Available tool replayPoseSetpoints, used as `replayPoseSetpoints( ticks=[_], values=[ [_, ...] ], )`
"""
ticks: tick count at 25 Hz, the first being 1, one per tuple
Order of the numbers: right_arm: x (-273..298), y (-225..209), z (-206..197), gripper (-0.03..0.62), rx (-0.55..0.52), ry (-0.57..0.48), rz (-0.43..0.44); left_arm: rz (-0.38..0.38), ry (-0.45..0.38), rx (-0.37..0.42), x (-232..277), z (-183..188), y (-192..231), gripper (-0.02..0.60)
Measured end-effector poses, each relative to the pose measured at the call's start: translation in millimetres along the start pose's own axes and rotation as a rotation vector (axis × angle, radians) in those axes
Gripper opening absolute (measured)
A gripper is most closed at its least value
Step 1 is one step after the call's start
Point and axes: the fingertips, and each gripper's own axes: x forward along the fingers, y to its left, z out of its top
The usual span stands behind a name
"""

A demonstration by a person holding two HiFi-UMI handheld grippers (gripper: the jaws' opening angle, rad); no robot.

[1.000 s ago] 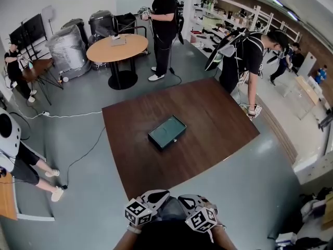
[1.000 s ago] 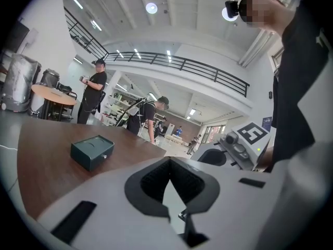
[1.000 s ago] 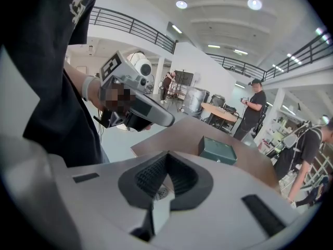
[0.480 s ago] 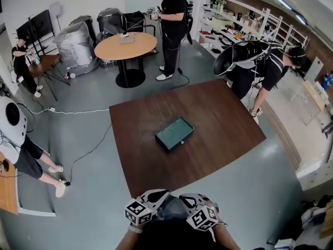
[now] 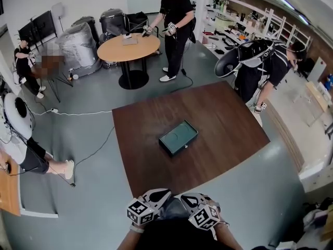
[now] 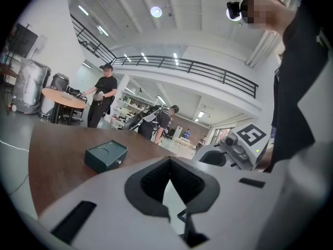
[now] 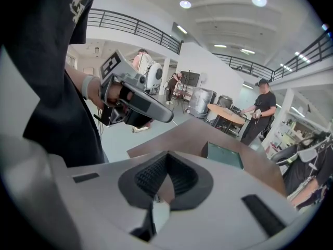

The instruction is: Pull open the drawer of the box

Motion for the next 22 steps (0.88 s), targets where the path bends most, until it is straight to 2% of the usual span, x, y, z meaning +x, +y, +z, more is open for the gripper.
replayPoseSetpoints(
  ticks=[12,22],
  values=[
    [19,-21,9,-0.012,-0.02,0.007,0.025,0.034,-0.013,-0.006,1,14,29,0.006],
    [31,-32,7,-0.012,-0.008,0.012,0.026,0.022,-0.002,-0.007,10,17,39,0.006]
  ],
)
